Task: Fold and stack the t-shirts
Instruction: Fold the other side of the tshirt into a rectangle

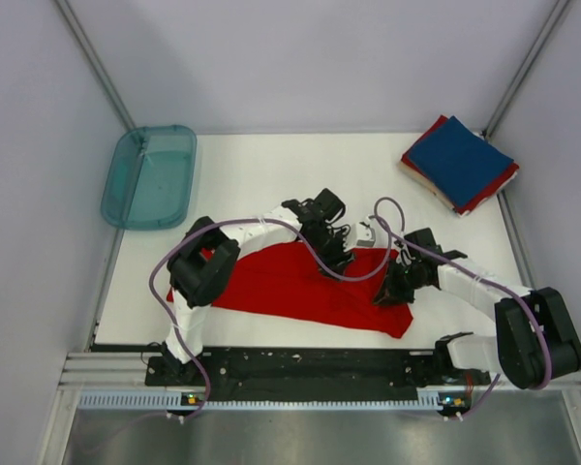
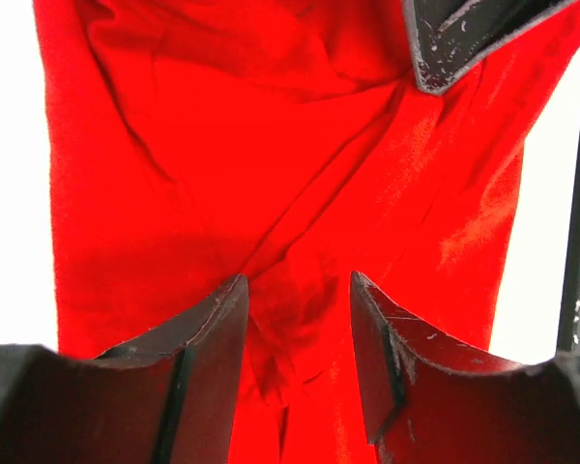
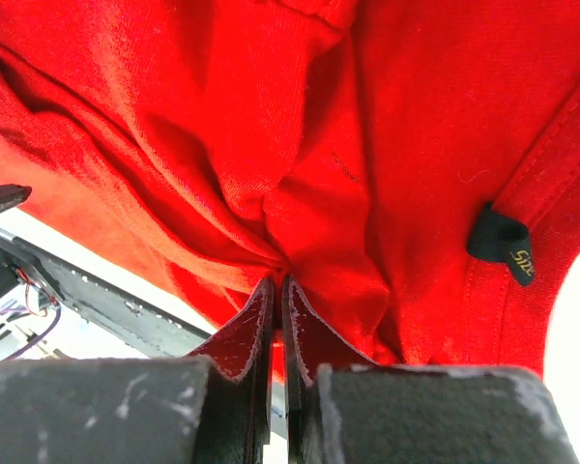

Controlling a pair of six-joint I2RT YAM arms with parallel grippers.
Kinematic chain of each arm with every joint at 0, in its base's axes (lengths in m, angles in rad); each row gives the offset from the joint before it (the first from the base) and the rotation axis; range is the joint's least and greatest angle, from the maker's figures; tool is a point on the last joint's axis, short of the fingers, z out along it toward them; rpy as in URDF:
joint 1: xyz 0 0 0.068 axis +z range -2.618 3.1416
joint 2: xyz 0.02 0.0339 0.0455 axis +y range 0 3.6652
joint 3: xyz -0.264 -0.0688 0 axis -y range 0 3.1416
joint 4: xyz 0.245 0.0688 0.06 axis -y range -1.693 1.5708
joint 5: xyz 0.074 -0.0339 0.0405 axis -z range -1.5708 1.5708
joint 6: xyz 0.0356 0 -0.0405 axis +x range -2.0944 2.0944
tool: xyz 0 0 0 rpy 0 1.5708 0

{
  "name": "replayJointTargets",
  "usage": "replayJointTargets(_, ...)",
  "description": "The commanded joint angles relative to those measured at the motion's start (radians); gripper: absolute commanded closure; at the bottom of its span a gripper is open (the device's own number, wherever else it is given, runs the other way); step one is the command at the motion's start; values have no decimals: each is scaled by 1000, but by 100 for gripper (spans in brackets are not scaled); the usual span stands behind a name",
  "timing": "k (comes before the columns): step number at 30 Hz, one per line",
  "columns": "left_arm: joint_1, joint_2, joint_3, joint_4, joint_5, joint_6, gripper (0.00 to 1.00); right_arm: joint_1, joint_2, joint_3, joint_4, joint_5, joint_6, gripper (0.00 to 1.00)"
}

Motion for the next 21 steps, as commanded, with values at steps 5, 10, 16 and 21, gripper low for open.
replayJointTargets(5, -22, 12, -11, 100, -50, -9, 47, 10, -35, -2, 31, 0, 1, 100)
replayJointTargets(10, -39, 18, -49, 86, -96, 21, 50, 9, -53, 8, 31, -6, 9, 100)
replayJointTargets(16, -42, -25, -88, 38, -15, 92, 71, 9, -64, 21, 28, -4, 15, 100)
replayJointTargets(21, -42, -44, -86, 45, -44, 101, 93, 9, -67, 27, 25, -8, 12, 100)
